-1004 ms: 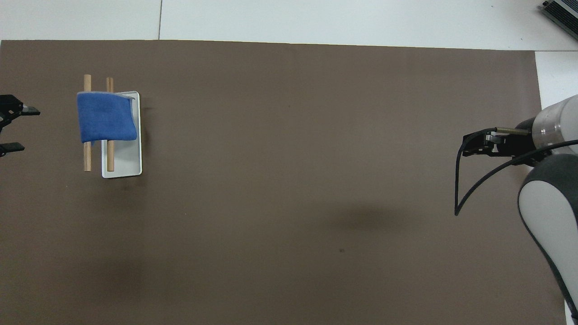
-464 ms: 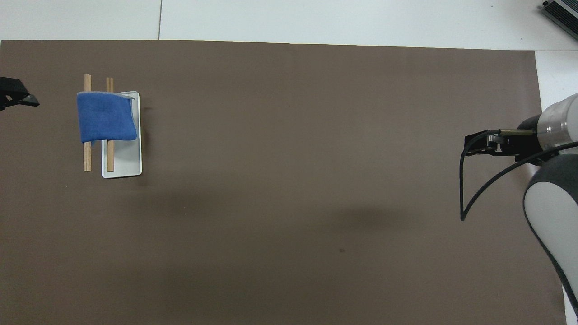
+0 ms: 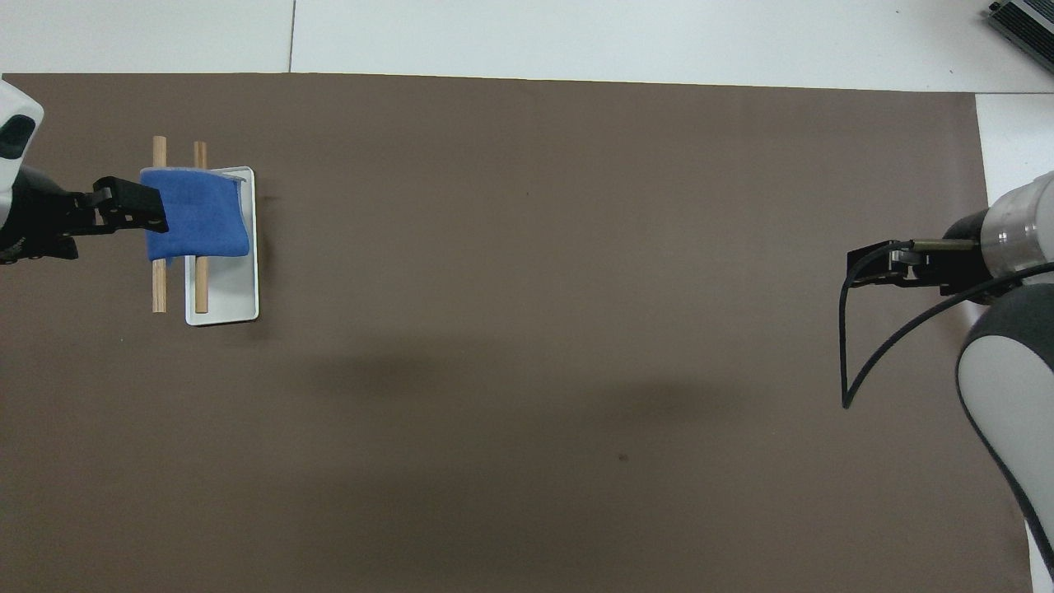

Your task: Right arm passes towel to left arm to hang

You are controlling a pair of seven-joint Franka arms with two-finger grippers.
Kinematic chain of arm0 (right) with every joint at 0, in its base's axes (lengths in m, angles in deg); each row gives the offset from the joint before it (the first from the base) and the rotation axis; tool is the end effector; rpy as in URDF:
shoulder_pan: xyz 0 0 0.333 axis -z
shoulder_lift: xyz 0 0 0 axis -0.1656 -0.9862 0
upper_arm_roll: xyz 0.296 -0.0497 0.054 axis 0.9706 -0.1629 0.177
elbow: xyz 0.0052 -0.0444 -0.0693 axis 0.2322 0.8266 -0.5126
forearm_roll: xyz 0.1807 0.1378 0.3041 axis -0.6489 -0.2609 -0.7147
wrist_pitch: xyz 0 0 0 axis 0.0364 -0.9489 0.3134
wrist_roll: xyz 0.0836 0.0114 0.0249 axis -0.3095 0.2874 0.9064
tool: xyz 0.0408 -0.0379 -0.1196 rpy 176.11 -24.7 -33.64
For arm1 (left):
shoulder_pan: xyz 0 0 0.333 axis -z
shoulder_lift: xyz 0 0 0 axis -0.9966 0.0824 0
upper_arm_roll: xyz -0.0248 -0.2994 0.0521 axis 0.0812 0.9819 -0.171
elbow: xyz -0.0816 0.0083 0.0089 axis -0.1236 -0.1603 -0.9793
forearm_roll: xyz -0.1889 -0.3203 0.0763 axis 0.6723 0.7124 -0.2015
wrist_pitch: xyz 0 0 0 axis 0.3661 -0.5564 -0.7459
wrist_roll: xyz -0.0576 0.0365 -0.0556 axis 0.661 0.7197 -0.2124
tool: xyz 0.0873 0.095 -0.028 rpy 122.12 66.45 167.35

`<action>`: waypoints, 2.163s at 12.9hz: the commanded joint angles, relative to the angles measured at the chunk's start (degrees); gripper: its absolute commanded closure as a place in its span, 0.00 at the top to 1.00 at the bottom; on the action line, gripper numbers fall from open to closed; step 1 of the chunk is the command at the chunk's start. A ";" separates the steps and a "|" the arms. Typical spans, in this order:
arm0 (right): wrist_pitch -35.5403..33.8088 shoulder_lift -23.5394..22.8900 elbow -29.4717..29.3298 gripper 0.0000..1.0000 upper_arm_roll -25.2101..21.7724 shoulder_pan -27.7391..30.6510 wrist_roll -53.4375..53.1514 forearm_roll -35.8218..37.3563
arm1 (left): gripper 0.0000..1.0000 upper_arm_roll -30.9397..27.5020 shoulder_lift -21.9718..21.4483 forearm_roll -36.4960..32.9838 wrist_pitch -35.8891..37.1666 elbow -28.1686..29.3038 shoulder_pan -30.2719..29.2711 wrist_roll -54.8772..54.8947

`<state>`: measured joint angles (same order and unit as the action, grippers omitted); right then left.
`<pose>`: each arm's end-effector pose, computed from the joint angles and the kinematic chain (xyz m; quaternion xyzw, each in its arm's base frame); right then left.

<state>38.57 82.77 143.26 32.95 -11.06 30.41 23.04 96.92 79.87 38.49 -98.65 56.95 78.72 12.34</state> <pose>0.5339 0.0238 0.5563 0.9984 -0.0498 0.0133 0.0214 0.5525 -0.0633 0.5668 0.9949 0.0904 0.0443 0.0020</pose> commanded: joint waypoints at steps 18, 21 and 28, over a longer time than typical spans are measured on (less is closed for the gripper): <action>0.11 0.99 0.16 1.00 -0.16 0.56 4.79 -1.47 | 1.00 -1.55 1.34 -3.02 8.33 -6.05 -1.08 10.74; 0.11 0.99 0.16 1.00 -0.33 0.65 4.79 -1.82 | 1.00 -1.55 1.34 -1.44 7.18 -5.96 -3.46 11.35; 0.11 0.99 0.16 1.00 -0.33 0.56 4.87 -1.91 | 1.00 -1.64 0.99 -1.35 7.18 -4.73 -3.03 10.57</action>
<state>38.58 83.10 143.25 32.45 -11.09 34.16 21.53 95.28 80.94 36.38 -91.18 51.82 75.36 23.76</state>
